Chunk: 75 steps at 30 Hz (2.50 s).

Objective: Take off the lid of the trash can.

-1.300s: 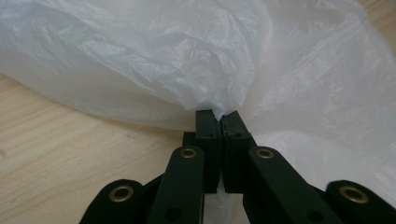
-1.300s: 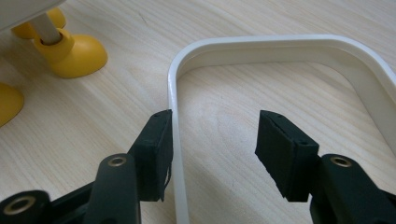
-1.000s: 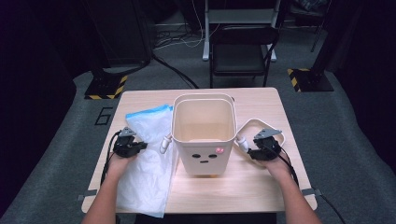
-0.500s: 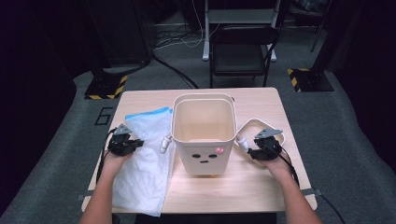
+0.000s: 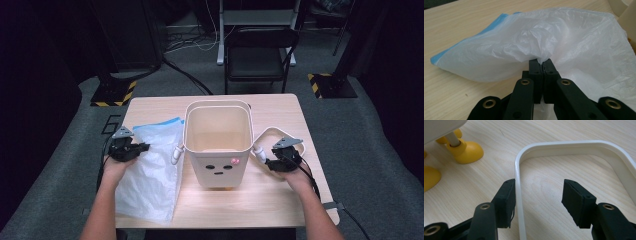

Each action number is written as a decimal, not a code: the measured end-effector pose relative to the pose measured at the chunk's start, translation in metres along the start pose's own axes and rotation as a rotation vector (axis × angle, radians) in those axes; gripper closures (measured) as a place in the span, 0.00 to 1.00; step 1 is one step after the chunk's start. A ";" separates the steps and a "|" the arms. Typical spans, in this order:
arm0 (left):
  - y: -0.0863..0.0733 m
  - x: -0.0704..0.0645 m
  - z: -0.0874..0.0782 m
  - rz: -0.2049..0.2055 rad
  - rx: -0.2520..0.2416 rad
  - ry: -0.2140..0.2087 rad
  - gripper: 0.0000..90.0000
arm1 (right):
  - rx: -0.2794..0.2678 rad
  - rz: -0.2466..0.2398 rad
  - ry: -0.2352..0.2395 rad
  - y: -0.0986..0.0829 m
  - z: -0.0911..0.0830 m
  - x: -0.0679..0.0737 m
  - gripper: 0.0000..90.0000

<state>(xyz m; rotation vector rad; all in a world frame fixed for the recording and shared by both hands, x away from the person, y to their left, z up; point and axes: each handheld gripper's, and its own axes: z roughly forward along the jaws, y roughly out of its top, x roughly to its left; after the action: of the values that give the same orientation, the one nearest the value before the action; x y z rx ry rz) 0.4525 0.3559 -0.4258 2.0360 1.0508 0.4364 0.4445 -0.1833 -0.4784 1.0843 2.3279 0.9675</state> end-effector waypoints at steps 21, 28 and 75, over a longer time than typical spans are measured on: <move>0.044 -0.001 -0.035 0.058 -0.029 -0.065 0.98 | 0.005 0.002 -0.006 0.001 0.000 0.001 0.48; 0.057 -0.001 -0.049 0.083 -0.031 -0.053 0.98 | 0.002 0.003 -0.005 0.001 -0.001 0.001 0.48; 0.152 -0.009 -0.119 0.138 -0.124 -0.138 0.98 | -0.057 -0.011 -0.031 0.004 -0.005 0.005 0.46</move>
<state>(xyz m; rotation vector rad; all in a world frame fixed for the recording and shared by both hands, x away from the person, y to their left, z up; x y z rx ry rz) 0.4555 0.3540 -0.2321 2.0033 0.7850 0.4150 0.4405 -0.1801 -0.4720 1.0552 2.2650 0.9995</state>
